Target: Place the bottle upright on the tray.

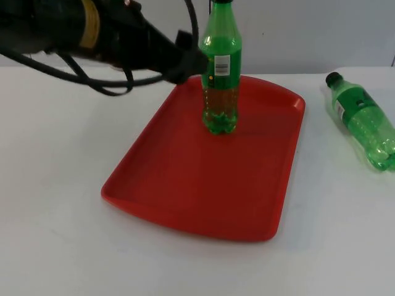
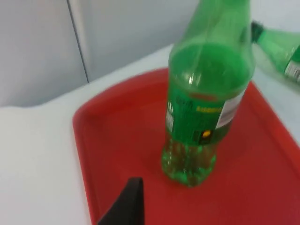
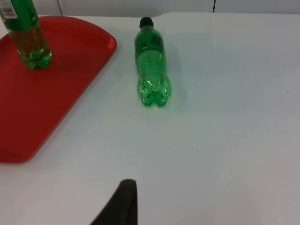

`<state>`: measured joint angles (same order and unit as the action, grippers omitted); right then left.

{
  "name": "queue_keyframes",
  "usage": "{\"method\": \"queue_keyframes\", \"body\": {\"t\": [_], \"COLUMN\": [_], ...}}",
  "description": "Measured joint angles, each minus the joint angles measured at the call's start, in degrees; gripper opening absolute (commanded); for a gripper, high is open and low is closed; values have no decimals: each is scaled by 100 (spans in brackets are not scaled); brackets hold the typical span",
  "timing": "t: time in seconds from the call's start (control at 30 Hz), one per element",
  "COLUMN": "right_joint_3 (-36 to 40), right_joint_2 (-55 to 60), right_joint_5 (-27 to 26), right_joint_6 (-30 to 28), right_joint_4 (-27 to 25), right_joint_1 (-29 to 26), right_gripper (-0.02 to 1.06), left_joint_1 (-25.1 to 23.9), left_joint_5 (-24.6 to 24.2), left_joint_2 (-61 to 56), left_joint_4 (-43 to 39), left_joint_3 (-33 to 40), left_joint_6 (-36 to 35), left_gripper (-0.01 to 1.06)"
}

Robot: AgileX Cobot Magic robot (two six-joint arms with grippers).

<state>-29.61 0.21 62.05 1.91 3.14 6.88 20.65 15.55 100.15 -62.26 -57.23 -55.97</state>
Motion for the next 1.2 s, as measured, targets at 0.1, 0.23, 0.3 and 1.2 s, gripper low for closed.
{"method": "queue_keyframes", "body": {"t": [0.1, 0.23, 0.3, 1.2], "right_joint_3": [0, 0, 0, 0], "right_joint_2": [0, 0, 0, 0], "right_joint_5": [0, 0, 0, 0], "right_joint_6": [0, 0, 0, 0], "right_joint_4": [0, 0, 0, 0], "right_joint_1": [0, 0, 0, 0], "right_gripper": [105, 105, 105, 105], "left_joint_1": [0, 0, 0, 0], "left_joint_5": [-10, -92, -166, -4776], "left_joint_2": [-410, -829, -975, -3839], "left_joint_4": [0, 0, 0, 2527], "left_joint_3": [90, 141, 141, 149], "left_joint_6": [-194, -505, -595, 3466], "left_gripper": [103, 103, 103, 103]}}
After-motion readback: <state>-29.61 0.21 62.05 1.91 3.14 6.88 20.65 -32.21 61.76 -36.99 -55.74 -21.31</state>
